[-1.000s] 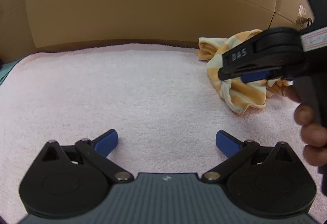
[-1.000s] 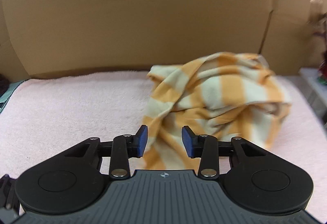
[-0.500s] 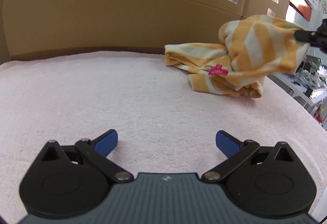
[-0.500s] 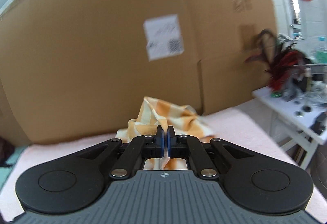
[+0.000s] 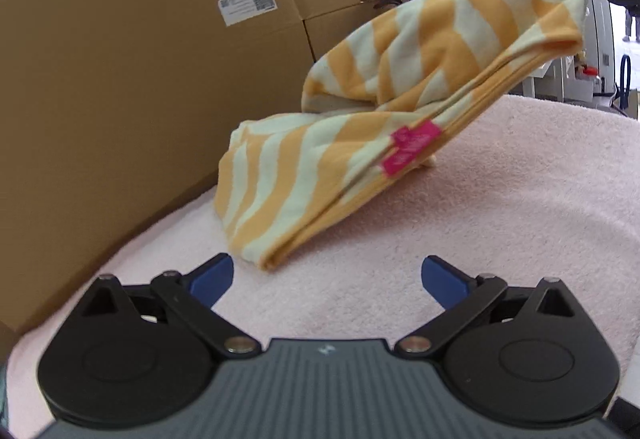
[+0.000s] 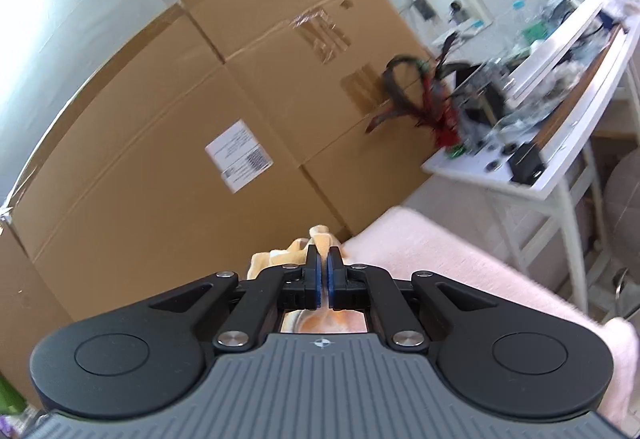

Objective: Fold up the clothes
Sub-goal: 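Grasp the striped shirt with the right gripper and lift it, then grasp the shirt with the left gripper while the right gripper holds it up, then lift the shirt high with both grippers and shake it out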

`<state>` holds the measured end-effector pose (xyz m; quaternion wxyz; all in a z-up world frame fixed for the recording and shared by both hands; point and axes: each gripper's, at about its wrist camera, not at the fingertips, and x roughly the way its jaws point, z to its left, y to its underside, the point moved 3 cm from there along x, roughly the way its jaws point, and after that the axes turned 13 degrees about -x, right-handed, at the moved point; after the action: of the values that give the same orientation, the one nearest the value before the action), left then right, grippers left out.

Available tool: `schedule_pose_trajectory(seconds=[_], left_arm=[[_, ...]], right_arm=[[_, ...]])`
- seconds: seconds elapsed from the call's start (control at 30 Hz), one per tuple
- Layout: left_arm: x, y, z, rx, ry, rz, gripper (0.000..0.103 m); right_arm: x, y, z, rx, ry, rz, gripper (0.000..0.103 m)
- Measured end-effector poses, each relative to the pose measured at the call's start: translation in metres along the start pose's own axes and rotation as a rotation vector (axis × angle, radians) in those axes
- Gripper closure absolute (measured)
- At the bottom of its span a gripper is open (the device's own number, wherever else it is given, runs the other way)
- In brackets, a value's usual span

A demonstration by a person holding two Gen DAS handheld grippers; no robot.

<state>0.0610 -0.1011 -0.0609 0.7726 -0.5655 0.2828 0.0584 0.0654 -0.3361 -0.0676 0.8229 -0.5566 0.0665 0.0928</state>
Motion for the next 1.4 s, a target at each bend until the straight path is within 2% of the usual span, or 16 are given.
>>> schedule_pose_trajectory(seconds=[0.13,0.23,0.3,0.37,0.43,0.57,0.6,0.67,0.73,0.87,0.93,1.07,1.17,1.27,1.33,1.4], left_arm=[[0.025,-0.007,0.012,0.074,-0.040,0.036,0.004],[0.041,-0.009,0.021,0.060,-0.013,0.065,0.011],[0.049,-0.013,0.028,0.016,0.016,0.074,0.013],[0.057,-0.016,0.036,-0.044,0.051,0.077,0.020],[0.062,-0.015,0.044,-0.105,0.094,0.069,0.025],[0.064,-0.013,0.044,-0.196,0.159,0.061,0.044],[0.061,-0.012,0.042,-0.199,0.166,0.062,0.050],[0.054,-0.010,0.038,-0.206,0.175,0.062,0.087],[0.046,-0.006,0.037,-0.211,0.166,0.056,0.097],[0.026,0.004,0.049,-0.281,0.169,0.055,0.099],[0.014,0.010,0.061,-0.341,0.168,0.053,0.099],[-0.026,0.023,0.082,-0.441,0.171,-0.003,0.099],[-0.065,0.030,0.093,-0.468,0.150,-0.041,0.103],[-0.106,0.035,0.104,-0.472,0.165,-0.090,0.103],[-0.125,0.041,0.108,-0.465,0.176,-0.107,0.097],[-0.120,0.050,0.103,-0.421,0.162,-0.073,0.076]], right_arm=[[0.004,0.008,-0.028,0.059,0.078,0.038,0.099],[0.007,0.018,-0.039,0.071,0.094,0.080,0.096],[0.005,0.023,-0.041,0.043,0.111,0.093,0.085],[0.003,0.029,-0.043,0.015,0.128,0.106,0.050],[0.001,0.035,-0.044,-0.013,0.145,0.118,0.039],[0.000,0.048,-0.048,-0.062,0.171,0.163,0.035],[0.002,0.053,-0.048,-0.066,0.172,0.193,0.035],[0.008,0.065,-0.047,-0.066,0.167,0.241,0.035],[0.011,0.072,-0.039,-0.107,0.172,0.240,0.035],[0.023,0.081,-0.016,-0.232,0.164,0.268,0.041],[0.028,0.084,-0.007,-0.279,0.169,0.275,0.092],[0.033,0.085,0.005,-0.303,0.131,0.267,0.092],[0.020,0.069,0.011,-0.193,-0.029,0.178,0.092],[-0.004,0.045,0.027,-0.103,-0.242,0.031,0.092],[-0.017,0.032,0.036,-0.070,-0.364,-0.053,0.092],[-0.025,0.022,0.044,-0.058,-0.431,-0.113,0.092]])
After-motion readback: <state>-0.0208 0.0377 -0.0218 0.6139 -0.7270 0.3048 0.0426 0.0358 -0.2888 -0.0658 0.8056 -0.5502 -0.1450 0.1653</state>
